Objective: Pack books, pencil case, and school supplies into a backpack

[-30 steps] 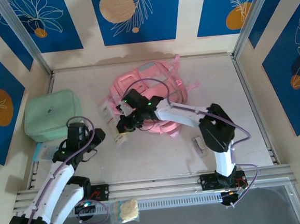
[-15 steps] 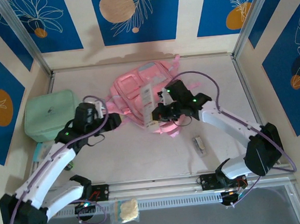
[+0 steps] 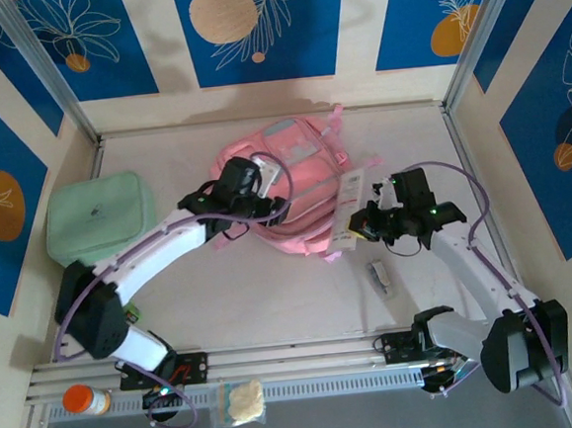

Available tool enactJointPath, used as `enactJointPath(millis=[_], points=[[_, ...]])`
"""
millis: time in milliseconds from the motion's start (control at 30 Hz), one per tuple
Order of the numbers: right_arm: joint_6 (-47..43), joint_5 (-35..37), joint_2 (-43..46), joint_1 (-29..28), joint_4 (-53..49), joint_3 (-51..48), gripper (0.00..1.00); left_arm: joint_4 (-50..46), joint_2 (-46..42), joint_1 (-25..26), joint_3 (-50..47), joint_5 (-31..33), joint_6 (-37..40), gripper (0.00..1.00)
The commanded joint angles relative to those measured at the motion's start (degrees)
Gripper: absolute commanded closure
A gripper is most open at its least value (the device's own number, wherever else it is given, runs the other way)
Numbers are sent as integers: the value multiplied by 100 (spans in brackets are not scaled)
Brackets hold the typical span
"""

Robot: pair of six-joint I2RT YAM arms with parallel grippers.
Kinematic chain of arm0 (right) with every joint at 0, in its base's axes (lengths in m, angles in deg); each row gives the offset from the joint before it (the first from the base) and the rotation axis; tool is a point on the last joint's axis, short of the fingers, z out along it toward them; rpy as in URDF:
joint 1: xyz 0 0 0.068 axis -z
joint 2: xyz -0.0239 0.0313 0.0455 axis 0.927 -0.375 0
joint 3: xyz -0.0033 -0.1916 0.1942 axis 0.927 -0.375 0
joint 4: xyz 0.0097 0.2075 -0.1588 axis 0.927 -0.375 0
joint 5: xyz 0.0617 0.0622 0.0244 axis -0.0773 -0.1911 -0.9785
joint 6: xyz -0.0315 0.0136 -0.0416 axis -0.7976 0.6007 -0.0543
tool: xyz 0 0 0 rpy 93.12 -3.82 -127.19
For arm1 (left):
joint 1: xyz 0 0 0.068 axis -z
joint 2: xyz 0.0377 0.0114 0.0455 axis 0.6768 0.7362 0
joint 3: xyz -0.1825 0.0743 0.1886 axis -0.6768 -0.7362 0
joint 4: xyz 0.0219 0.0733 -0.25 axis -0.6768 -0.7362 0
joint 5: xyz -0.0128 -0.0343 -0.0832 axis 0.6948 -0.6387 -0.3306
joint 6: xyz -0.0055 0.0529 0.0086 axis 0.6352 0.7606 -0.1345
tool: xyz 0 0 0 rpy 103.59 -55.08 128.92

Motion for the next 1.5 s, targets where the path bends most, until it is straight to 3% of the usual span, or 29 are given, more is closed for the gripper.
enactJointPath(millis=[0,333,767,900,1000,1100,1233,1333,1467], points=[[-129,-672,87,331,40,-187,100,-170,430,73,443,116,1008,29],[-300,-747,-24,889,2,-191,100,-509,1162,417,1031,-323,1940,28],[-278,-969,-177,1177,255,-327,100,-501,2906,676,2291,778,2238,31],[-353,-1060,-203,1182,233,-292,100,-271,3063,660,2344,1369,2264,47],[-385,-1003,-194,1191,218,-331,100,-240,3103,614,2426,1336,2202,58],[-378,-1072,-203,1199,214,-310,100,-284,3122,607,2495,1383,2167,77],[-433,-1039,-146,1199,106,-232,100,-363,2936,599,2501,1438,2109,92],[-483,-1085,-119,1202,-53,-142,100,-502,2606,608,2485,1438,1899,99],[-564,-1113,-60,1193,-226,-38,100,-498,2084,598,2355,1449,1617,100]])
